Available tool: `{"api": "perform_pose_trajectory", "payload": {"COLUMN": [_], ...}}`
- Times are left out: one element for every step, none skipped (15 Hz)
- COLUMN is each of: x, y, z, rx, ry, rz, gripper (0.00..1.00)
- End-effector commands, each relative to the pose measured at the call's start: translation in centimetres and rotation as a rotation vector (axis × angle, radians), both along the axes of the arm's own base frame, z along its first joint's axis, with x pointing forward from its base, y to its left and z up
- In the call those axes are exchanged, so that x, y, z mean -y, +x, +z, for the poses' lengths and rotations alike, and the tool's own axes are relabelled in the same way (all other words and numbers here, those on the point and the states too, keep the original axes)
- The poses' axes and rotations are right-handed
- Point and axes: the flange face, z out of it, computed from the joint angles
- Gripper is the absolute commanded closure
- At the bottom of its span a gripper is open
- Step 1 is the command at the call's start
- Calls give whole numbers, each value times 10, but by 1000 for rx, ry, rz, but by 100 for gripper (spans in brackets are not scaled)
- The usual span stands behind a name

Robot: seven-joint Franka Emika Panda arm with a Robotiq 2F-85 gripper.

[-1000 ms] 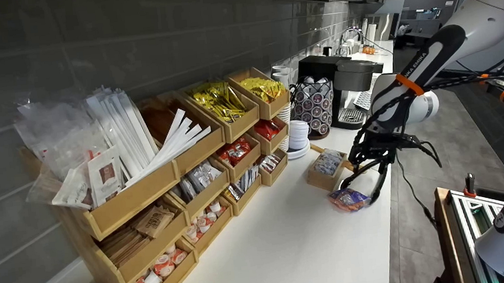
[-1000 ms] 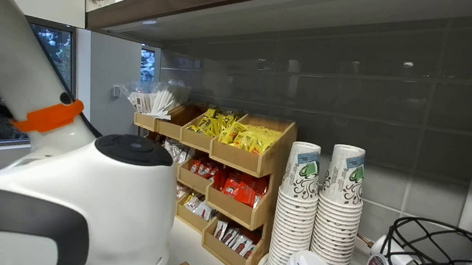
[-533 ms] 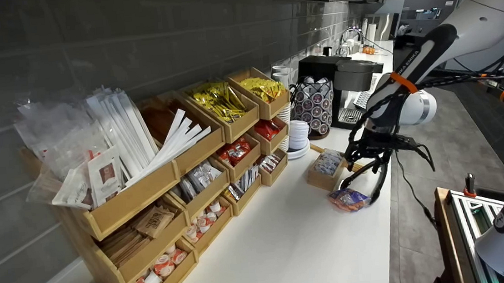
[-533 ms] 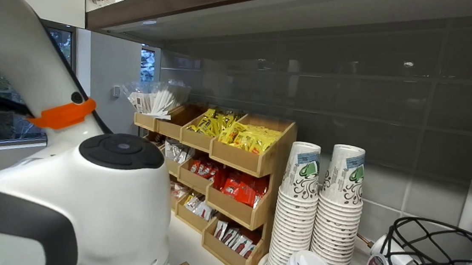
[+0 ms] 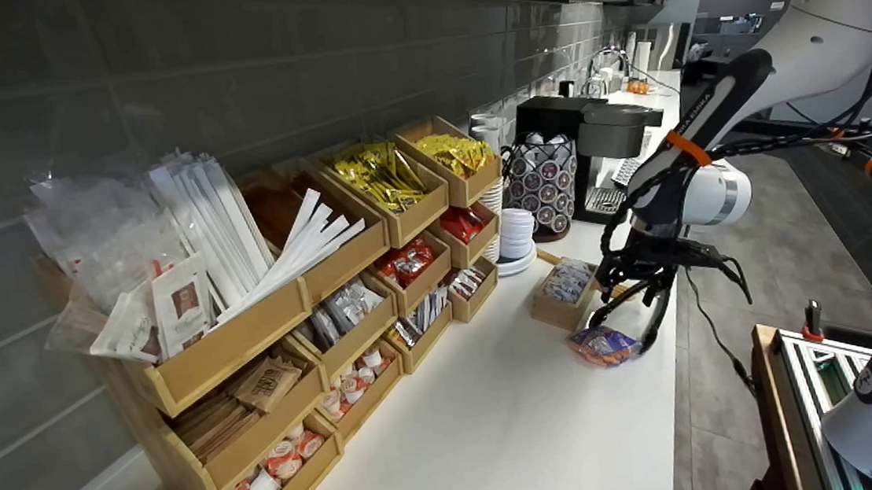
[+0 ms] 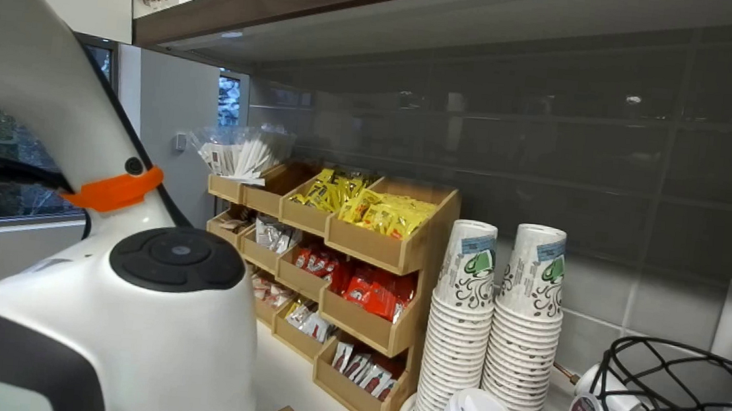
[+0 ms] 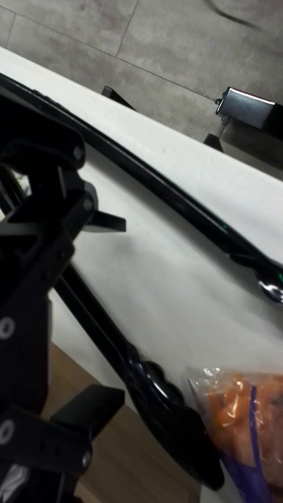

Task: Put the black tongs in the upper cabinet.

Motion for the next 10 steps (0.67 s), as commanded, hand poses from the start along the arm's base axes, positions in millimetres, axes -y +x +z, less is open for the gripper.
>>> {"api": "perform_pose_trajectory", "payload": {"x": [2, 2, 3, 3, 4, 4, 4, 4, 4, 4], "y": [3, 3, 3, 4, 5, 5, 6, 6, 5, 5], "z": [-10, -11, -12, -12, -12, -13, -14, -15, -16, -18], "rx": [5, 1, 1, 3, 4, 4, 2, 0, -3, -6], "ry": [-12, -15, -16, -19, -19, -20, -20, -20, -20, -21], "rz": [10, 12, 17, 20, 22, 22, 23, 24, 26, 29], "gripper": [9, 13, 15, 21, 17, 10, 5, 1, 0, 1]}}
